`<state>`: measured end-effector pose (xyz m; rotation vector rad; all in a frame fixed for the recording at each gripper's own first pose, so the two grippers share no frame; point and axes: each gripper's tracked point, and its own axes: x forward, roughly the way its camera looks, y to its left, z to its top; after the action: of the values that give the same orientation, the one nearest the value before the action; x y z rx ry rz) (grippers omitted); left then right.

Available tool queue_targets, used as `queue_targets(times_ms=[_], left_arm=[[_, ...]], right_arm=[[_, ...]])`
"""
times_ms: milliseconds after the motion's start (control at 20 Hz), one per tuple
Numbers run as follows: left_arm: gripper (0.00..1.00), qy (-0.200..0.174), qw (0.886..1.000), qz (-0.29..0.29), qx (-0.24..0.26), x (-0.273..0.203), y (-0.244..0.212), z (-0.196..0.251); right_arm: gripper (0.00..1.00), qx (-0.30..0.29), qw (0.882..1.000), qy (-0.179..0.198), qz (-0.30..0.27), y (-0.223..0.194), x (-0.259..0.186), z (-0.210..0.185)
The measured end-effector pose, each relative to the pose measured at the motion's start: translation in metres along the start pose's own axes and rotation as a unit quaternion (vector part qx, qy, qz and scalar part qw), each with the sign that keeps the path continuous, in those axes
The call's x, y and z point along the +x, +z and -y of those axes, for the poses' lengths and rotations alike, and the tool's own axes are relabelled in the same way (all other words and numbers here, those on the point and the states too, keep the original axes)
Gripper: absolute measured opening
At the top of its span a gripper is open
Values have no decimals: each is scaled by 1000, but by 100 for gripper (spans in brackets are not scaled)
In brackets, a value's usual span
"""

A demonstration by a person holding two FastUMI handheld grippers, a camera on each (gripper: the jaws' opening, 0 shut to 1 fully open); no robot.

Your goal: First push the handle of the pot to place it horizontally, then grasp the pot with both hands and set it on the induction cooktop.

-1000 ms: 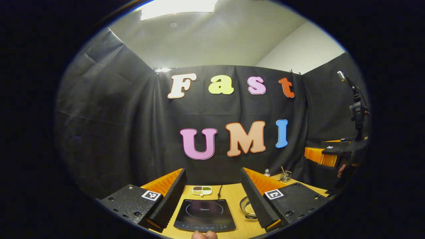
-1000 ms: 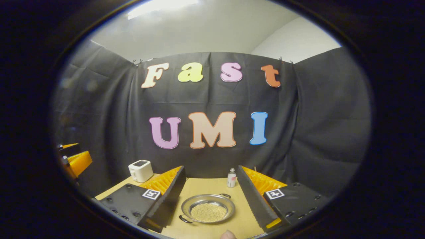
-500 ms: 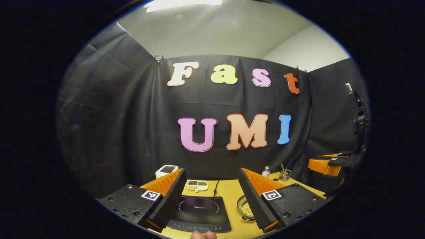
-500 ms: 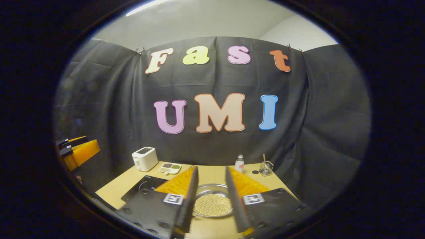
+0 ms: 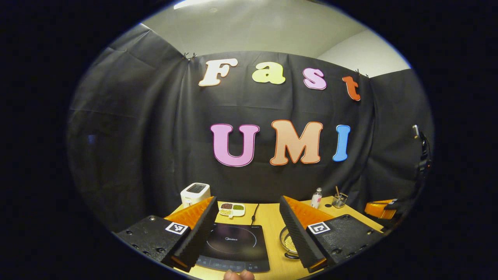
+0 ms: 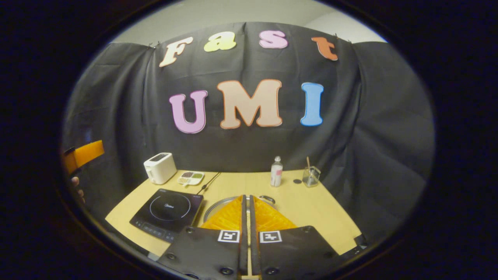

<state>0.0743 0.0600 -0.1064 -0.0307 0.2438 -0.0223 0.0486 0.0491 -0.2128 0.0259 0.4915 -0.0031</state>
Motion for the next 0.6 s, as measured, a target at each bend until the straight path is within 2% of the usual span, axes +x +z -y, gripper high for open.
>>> queue_targets(times_ms=[150,350,450,550,600], left_arm=[[96,-12,1000,-9,-6,17,-9,-10],[96,-35,999,-28,-14,35,-28,-25],[96,-51,998,-40,-17,46,-41,-33],[93,-68,997,-44,-17,57,-48,-41],[96,-75,996,-45,-16,62,-51,-46]], right_arm=[[0,37,998,0,-52,-38,15,-9],[2,71,990,-20,-121,-93,35,-22],[2,97,982,-22,-161,-121,42,-33],[2,112,975,-42,-189,-150,51,-34],[0,111,971,-53,-207,-165,54,-36]])
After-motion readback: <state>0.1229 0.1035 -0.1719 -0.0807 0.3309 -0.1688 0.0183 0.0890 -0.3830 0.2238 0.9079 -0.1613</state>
